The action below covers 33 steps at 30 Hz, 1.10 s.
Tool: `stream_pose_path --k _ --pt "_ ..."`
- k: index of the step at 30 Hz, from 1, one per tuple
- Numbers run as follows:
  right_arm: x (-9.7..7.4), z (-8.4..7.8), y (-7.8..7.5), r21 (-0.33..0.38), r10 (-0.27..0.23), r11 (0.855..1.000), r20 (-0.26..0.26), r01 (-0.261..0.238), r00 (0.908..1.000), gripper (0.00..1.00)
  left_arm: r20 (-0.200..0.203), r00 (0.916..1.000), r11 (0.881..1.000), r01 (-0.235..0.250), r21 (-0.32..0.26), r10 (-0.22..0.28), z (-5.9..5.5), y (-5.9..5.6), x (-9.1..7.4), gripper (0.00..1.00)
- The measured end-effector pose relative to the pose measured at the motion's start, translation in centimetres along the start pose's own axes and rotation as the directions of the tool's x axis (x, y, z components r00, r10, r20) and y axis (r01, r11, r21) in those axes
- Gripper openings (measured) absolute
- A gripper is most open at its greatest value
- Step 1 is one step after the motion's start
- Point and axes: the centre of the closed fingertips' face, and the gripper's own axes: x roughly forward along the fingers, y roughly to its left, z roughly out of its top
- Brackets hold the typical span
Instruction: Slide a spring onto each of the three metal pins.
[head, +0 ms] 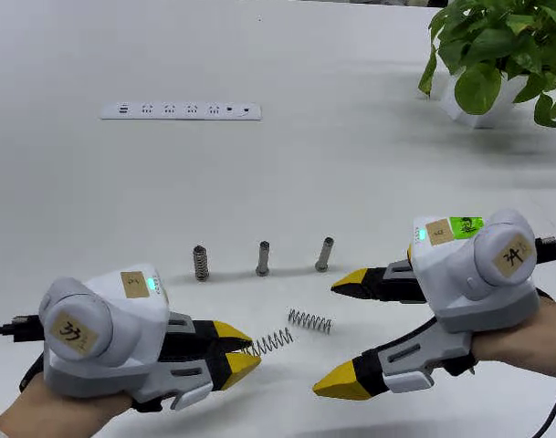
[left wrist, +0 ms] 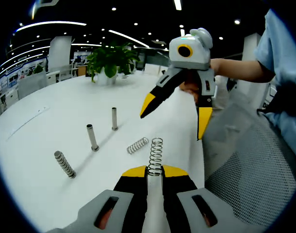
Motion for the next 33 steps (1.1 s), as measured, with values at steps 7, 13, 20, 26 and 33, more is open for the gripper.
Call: stream_pose_path --k 7,13,20,26,33 --pt "0.0 0.8 1.2 -0.011 0.083 0.996 -0.002 -0.083 0.9965 0.39 0.034 0.9981 0.998 0.051 0.042 -0.052 0.9 -0.7 0.2 0.10" --pt "0.2 0.7 1.6 -0.009 0.114 0.993 -0.008 -0.114 0.9935 0.28 0.042 0.9961 0.995 0.074 0.070 -0.077 0.9 -0.8 0.1 0.10" --pt "0.4 0.7 2.2 -0.006 0.157 0.987 -0.015 -0.158 0.9874 0.21 0.036 0.9922 0.989 0.116 0.090 -0.120 0.8 -1.7 -0.2 0.10" --pt "0.6 0.6 2.5 0.002 0.180 0.984 -0.021 -0.180 0.9834 0.18 0.038 0.9904 0.987 0.129 0.093 -0.133 1.1 -2.3 -0.3 0.10" --pt "0.6 0.6 2.8 -0.008 0.198 0.980 -0.032 -0.198 0.9797 0.12 0.037 0.9883 0.985 0.144 0.098 -0.148 1.2 -2.5 -0.3 0.10"
